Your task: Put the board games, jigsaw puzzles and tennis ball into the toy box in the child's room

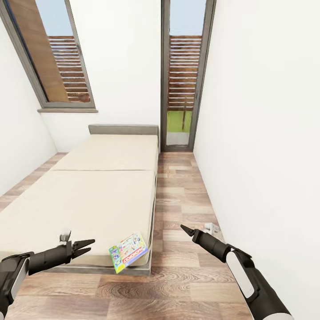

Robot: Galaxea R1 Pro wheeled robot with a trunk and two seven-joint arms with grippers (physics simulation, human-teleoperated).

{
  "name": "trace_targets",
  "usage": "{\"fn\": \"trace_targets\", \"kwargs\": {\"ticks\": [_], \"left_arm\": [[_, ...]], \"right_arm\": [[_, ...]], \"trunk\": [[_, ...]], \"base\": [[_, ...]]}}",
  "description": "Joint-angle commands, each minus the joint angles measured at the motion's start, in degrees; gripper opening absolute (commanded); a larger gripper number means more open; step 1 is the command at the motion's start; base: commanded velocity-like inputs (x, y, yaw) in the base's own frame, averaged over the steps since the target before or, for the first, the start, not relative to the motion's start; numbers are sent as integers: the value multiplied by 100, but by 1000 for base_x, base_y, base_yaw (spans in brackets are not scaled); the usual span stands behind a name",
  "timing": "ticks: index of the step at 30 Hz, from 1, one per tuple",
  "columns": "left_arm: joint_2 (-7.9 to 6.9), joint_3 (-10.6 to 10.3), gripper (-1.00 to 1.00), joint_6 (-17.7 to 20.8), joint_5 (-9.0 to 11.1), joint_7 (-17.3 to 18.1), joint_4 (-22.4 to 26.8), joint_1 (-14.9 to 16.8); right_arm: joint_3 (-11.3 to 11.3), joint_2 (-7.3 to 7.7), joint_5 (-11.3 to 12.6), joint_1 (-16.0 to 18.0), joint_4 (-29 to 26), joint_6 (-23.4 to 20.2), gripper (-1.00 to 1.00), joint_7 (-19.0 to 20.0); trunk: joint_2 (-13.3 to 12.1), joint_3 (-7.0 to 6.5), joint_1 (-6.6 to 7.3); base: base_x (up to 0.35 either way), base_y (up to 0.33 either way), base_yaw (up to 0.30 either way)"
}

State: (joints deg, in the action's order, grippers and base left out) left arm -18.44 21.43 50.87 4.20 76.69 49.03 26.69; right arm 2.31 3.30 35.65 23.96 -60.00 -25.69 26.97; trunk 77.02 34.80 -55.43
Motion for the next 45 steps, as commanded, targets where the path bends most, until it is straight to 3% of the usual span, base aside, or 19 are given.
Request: {"fn": "trace_targets", "kwargs": {"ticks": [1,45], "left_arm": [[0,2,100,55,11,12,1,3],[7,2,100,46,19,12,1,3]], "right_arm": [[6,4,47,3,-3,-33,100,-7],[6,-2,47,12,109,-33,100,-16]], "trunk": [[45,24,-22],[1809,814,-989]], "base": [[0,0,0],[0,0,0]]}}
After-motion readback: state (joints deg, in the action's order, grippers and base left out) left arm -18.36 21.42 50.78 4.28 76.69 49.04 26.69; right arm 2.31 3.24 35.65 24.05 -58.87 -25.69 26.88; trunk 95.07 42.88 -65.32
